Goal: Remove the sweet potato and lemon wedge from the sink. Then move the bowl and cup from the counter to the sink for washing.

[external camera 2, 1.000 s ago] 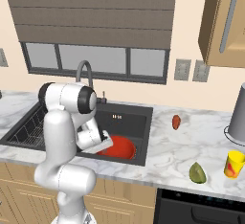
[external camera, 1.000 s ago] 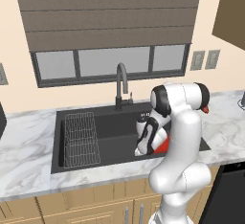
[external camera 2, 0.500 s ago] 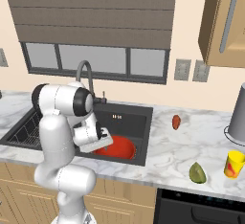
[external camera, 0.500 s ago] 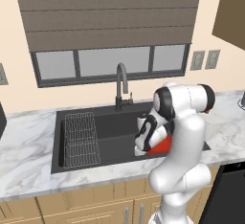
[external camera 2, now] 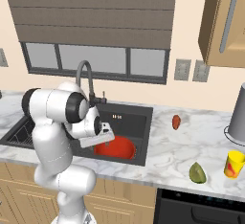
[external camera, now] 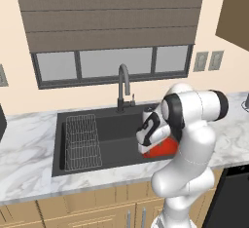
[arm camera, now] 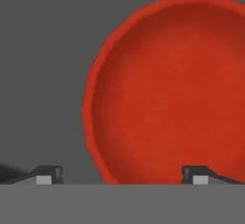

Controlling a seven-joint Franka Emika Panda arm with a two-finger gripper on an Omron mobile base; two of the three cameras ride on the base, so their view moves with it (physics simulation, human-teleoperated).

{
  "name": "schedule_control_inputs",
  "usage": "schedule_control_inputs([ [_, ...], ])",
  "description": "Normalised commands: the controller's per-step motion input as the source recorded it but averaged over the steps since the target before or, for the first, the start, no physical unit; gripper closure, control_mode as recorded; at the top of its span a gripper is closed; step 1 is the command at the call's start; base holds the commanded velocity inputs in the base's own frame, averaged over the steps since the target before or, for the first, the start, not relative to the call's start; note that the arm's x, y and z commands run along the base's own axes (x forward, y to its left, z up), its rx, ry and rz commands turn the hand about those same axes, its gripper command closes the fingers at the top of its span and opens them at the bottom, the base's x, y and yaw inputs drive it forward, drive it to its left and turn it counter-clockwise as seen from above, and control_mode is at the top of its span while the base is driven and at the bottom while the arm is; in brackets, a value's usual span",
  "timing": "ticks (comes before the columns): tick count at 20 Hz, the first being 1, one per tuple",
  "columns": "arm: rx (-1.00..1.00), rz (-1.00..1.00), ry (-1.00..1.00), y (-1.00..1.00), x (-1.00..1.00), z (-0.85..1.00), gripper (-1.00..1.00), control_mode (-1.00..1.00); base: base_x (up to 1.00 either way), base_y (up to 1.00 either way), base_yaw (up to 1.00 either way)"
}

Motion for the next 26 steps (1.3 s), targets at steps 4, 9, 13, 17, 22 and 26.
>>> schedule_control_inputs([
  [4, 0.01, -0.03, 0.0, -0.15, -0.06, 0.43, -1.0, -1.0, 0.0, 0.0, 0.0],
  [9, 0.02, -0.01, 0.0, -0.18, -0.12, 0.44, -1.0, -1.0, 0.0, 0.0, 0.0],
  [13, 0.02, -0.03, 0.0, -0.2, -0.12, 0.48, -1.0, -1.0, 0.0, 0.0, 0.0],
  [17, 0.02, -0.07, 0.0, -0.17, -0.09, 0.48, -1.0, -1.0, 0.0, 0.0, 0.0],
  [22, 0.0, -0.09, 0.0, -0.15, -0.08, 0.46, -1.0, -1.0, 0.0, 0.0, 0.0],
  [26, 0.0, -0.06, 0.0, -0.2, -0.14, 0.43, -1.0, -1.0, 0.0, 0.0, 0.0],
])
